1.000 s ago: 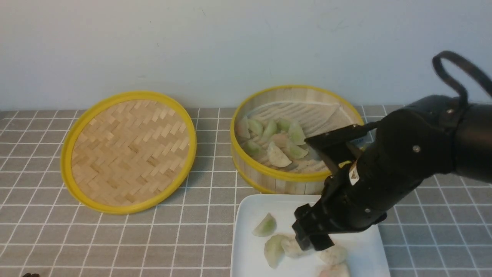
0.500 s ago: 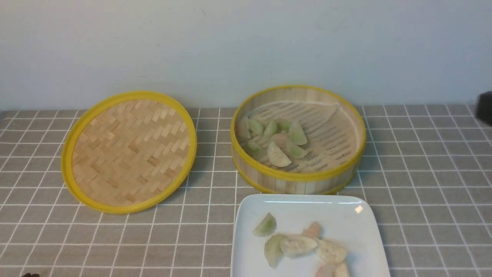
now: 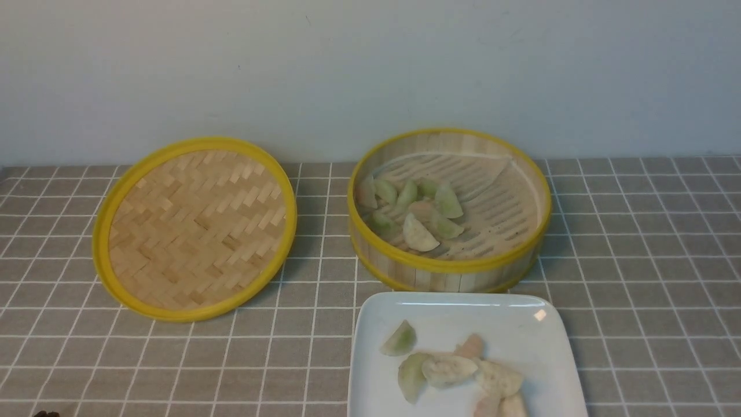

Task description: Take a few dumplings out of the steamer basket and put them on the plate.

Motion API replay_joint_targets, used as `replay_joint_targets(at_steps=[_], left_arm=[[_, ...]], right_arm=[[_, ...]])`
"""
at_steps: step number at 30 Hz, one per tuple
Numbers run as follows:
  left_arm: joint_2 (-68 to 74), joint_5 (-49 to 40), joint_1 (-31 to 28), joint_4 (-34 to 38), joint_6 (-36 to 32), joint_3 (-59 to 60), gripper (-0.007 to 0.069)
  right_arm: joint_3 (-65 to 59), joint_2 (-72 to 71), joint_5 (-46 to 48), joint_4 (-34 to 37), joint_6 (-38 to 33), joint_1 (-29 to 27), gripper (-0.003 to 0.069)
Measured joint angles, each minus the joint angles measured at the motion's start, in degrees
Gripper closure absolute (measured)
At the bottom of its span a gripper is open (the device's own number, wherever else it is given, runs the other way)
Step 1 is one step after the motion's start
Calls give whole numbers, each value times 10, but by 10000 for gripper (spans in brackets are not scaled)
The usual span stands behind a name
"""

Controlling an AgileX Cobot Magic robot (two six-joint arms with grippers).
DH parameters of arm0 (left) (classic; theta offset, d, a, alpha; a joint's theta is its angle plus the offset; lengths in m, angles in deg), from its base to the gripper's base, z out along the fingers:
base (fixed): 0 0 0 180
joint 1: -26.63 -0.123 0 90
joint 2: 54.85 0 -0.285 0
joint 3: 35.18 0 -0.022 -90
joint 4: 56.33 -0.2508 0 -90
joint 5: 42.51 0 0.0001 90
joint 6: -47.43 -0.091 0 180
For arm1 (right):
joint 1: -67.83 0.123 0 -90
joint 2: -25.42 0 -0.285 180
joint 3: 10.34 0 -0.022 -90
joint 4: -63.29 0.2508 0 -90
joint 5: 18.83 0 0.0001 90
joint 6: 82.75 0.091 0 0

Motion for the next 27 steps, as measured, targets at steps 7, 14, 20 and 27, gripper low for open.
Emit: replay_joint_targets(at_steps=[7, 14, 20, 27], left_arm=[[0, 0, 0, 0, 0, 0, 629], [0, 0, 0, 0, 0, 0, 629], [0, 0, 0, 0, 0, 0, 629], [0, 0, 0, 0, 0, 0, 629]], right_arm=[[-3, -1, -28, 20, -15, 0, 671], [-3, -1, -97, 249, -274, 0, 671], [-5, -1, -126, 337, -382, 0, 671], [-79, -41, -122, 337, -390, -136, 672]])
